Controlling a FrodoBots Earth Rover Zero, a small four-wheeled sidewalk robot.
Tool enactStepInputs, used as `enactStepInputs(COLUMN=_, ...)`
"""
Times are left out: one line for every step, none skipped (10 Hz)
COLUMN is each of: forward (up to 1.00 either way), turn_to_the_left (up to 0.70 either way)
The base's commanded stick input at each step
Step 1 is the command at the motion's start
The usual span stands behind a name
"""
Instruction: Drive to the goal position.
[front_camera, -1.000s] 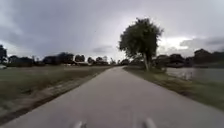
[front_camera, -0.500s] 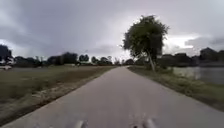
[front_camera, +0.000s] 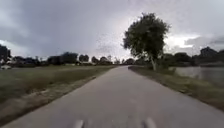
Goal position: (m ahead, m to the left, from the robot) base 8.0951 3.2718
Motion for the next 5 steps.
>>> enactStepInputs(forward=1.00, turn_to_the_left=0.00)
enactStepInputs(forward=1.00, turn_to_the_left=0.00)
enactStepInputs(forward=1.00, turn_to_the_left=0.00)
enactStepInputs(forward=1.00, turn_to_the_left=0.00)
enactStepInputs(forward=1.00, turn_to_the_left=0.00)
